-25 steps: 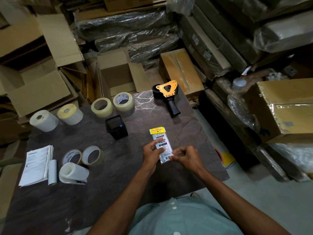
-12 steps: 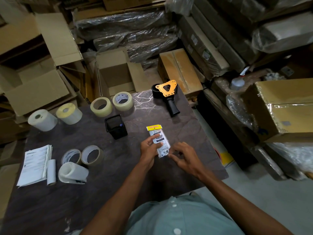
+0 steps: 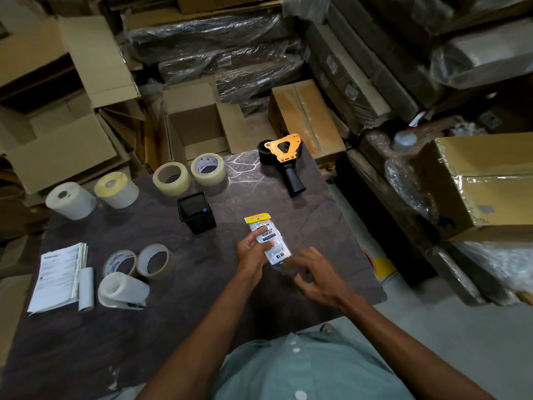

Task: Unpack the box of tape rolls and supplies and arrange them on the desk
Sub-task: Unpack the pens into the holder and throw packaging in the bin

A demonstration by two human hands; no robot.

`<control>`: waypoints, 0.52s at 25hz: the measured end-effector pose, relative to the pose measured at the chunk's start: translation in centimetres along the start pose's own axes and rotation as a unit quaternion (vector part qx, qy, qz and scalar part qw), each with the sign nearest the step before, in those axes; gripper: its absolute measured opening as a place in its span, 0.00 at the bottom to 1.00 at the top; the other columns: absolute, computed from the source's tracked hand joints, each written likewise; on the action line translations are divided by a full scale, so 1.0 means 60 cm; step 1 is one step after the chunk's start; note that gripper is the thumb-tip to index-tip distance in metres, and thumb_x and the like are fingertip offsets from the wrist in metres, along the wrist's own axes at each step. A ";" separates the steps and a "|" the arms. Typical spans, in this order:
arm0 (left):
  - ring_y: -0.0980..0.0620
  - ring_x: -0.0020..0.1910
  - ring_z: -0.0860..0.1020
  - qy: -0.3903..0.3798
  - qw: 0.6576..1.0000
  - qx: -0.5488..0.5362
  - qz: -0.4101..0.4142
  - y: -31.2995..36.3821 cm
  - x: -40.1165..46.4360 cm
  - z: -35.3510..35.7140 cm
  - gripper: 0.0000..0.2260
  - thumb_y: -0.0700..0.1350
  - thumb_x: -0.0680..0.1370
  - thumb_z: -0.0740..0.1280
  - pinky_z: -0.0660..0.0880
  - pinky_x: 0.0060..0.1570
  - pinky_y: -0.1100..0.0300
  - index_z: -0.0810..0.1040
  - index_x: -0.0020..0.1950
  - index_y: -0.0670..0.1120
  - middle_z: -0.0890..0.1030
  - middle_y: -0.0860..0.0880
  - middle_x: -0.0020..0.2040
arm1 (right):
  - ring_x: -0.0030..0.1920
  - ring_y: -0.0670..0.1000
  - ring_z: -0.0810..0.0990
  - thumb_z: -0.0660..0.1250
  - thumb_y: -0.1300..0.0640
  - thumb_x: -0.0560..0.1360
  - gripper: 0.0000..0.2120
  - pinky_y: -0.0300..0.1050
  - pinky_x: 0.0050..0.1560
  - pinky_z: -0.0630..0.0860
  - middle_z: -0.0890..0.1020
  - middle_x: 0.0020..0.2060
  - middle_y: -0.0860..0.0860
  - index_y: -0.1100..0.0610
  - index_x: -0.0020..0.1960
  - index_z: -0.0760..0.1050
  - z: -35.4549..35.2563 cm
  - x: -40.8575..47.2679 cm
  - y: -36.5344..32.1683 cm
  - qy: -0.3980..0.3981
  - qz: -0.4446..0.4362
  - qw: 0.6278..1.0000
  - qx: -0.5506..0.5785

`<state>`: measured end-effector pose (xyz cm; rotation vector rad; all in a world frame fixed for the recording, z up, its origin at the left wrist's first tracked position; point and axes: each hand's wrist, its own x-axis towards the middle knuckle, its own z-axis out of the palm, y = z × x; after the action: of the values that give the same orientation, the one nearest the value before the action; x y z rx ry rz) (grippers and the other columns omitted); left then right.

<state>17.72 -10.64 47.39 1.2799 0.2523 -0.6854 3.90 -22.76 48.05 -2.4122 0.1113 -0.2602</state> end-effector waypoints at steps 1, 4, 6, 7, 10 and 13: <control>0.46 0.44 0.83 0.005 1.000 -0.006 -0.001 -0.002 0.000 0.000 0.21 0.24 0.72 0.67 0.82 0.50 0.47 0.79 0.63 0.38 0.82 0.38 0.55 | 0.44 0.42 0.71 0.69 0.60 0.70 0.15 0.34 0.50 0.67 0.75 0.43 0.40 0.49 0.55 0.81 0.000 0.002 -0.003 -0.003 -0.008 1.000 -0.008; 0.46 0.46 0.82 0.020 0.999 -0.025 -0.003 -0.009 0.001 0.001 0.22 0.24 0.73 0.67 0.79 0.57 0.42 0.78 0.64 0.39 0.81 0.38 0.57 | 0.43 0.42 0.72 0.66 0.57 0.75 0.09 0.37 0.49 0.66 0.80 0.44 0.44 0.50 0.52 0.83 0.002 0.004 -0.010 0.012 -0.023 1.000 -0.011; 0.46 0.46 0.81 0.028 0.999 -0.038 -0.006 -0.009 0.002 0.002 0.22 0.24 0.74 0.65 0.77 0.60 0.41 0.78 0.65 0.39 0.81 0.39 0.57 | 0.44 0.42 0.76 0.66 0.54 0.77 0.08 0.39 0.50 0.70 0.83 0.46 0.44 0.50 0.53 0.83 0.004 0.001 -0.009 0.006 0.011 1.000 0.005; 0.47 0.46 0.81 0.034 0.999 -0.042 -0.008 -0.008 0.002 0.003 0.22 0.24 0.74 0.65 0.77 0.59 0.42 0.78 0.65 0.40 0.81 0.39 0.57 | 0.44 0.41 0.78 0.67 0.54 0.76 0.09 0.37 0.51 0.72 0.84 0.47 0.43 0.49 0.54 0.83 0.008 0.000 -0.005 0.001 0.052 0.998 0.023; 0.49 0.46 0.82 0.040 0.998 -0.045 -0.005 -0.009 -0.001 0.007 0.22 0.25 0.74 0.64 0.81 0.52 0.50 0.80 0.64 0.42 0.80 0.40 0.60 | 0.42 0.42 0.81 0.69 0.60 0.74 0.13 0.41 0.51 0.79 0.86 0.44 0.52 0.59 0.58 0.82 0.029 0.002 -0.004 0.035 0.275 0.932 0.234; 0.46 0.51 0.82 0.026 0.998 -0.053 0.021 -0.012 -0.009 0.020 0.20 0.25 0.75 0.65 0.80 0.56 0.47 0.82 0.61 0.43 0.80 0.41 0.62 | 0.38 0.48 0.77 0.62 0.67 0.77 0.11 0.39 0.43 0.78 0.80 0.40 0.59 0.68 0.57 0.79 0.040 0.025 -0.009 0.053 0.428 0.751 0.500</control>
<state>16.64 -11.69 47.44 1.2001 0.2992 -0.5958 5.86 -21.04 46.91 -1.0869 0.8657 0.0074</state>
